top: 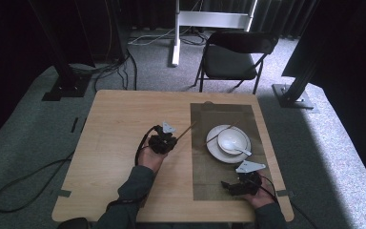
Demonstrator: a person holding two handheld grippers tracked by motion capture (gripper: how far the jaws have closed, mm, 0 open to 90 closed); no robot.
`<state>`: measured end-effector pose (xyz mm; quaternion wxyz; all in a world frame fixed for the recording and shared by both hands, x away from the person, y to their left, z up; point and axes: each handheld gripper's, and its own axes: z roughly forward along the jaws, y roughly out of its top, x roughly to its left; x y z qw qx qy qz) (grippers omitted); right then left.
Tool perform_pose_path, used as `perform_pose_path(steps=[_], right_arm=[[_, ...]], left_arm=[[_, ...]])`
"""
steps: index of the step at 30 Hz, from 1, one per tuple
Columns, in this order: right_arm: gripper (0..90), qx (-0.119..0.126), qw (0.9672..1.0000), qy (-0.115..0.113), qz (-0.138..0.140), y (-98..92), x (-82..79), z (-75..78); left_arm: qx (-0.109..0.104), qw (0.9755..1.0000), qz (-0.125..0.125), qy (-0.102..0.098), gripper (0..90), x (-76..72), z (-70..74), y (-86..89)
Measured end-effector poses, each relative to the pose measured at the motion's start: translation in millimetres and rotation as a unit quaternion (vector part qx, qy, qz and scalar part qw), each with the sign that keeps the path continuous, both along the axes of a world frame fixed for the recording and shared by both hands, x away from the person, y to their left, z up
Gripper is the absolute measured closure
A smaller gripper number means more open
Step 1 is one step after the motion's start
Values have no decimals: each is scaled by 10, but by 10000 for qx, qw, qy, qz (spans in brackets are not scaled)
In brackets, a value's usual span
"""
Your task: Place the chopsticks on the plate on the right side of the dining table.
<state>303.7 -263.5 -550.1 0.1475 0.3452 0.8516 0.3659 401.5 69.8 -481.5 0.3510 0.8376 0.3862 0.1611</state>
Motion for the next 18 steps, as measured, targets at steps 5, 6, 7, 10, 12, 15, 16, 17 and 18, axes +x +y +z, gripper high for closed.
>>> perform_pose_path(steps=[5,6,7,10,12,15,16,17,18], right_arm=[[113,-2,10000,1,1,0,0,0],[113,0,10000,-1,1,0,0,0],[113,-1,10000,0,1,0,0,0],[113,0,10000,-1,1,0,0,0],[114,1,10000,0,2,0,0,0],[113,0,10000,-2,3,0,1,0],[113,-1,10000,-2,3,-1,1,0],[113,0,10000,-1,2,0,1,0],[113,0,10000,-1,2,0,1,0]], left_arm=[[-10,10000,-77,-16,850,2,0,-69],[-34,10000,-79,-25,850,2,-1,-87],[-28,9999,-96,-29,850,3,0,-96],[-11,9999,-160,-37,850,7,3,-135],[-20,9998,-178,-37,850,12,4,-155],[-150,9997,-210,8,850,24,14,-165],[-164,9996,-211,0,850,29,17,-172],[-166,9996,-223,6,850,34,19,-174],[-168,9996,-233,10,850,40,20,-178]])
